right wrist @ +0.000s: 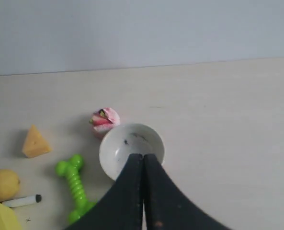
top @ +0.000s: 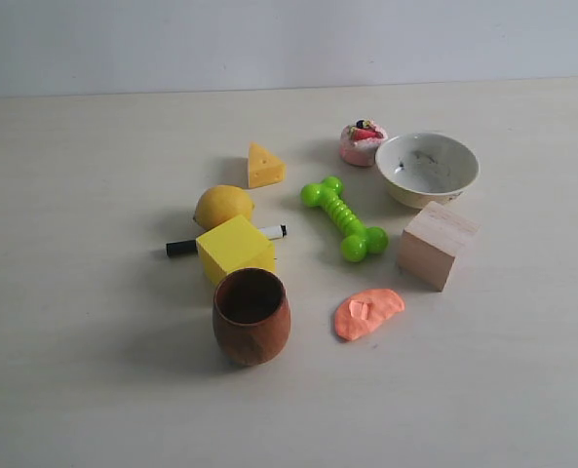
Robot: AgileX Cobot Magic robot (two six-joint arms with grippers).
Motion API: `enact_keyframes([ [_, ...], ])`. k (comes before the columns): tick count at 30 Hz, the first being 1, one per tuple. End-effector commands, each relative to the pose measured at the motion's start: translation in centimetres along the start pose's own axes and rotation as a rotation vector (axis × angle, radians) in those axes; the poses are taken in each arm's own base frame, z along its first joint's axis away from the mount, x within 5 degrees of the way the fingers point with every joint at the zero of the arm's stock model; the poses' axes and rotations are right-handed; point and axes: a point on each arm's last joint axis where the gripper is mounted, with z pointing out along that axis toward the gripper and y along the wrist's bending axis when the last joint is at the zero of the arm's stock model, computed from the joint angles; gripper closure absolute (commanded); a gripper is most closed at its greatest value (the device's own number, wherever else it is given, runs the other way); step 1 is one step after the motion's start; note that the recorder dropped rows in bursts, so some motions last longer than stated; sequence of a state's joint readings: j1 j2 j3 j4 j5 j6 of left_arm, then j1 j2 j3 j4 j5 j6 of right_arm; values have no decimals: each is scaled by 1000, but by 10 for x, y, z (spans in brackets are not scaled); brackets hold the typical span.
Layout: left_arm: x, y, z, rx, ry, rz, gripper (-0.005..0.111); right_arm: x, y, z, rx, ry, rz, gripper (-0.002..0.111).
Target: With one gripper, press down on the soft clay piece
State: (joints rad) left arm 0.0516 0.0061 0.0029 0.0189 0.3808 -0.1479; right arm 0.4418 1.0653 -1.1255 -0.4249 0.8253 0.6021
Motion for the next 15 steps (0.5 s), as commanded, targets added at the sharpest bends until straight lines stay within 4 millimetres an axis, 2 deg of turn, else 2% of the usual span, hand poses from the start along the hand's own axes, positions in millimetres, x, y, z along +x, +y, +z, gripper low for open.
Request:
enact_keyframes([
  [1,-2,-1,-1,10,-24,-3,107,-2,-15,-2,-76,-53,-29,108],
  [5,-2,-1,-1,10,-24,-3,107,14,-40,-6,-23,-116,12,108],
  [6,-2,-1,-1,10,-24,-3,107,26,-51,-11,13,-144,35,108],
  [10,-2,-1,-1,10,-24,-3,107,54,-72,-32,99,-197,69,108],
  [11,-2,-1,-1,10,-24,-1,107,69,-81,-44,159,-227,86,108],
  [12,-2,-1,-1,10,-24,-1,107,75,-84,-51,185,-251,91,108],
  [13,-2,-1,-1,10,-24,-1,107,90,-88,-61,233,-294,90,108],
  [15,-2,-1,-1,10,-24,-1,107,110,-89,-69,264,-385,92,108],
])
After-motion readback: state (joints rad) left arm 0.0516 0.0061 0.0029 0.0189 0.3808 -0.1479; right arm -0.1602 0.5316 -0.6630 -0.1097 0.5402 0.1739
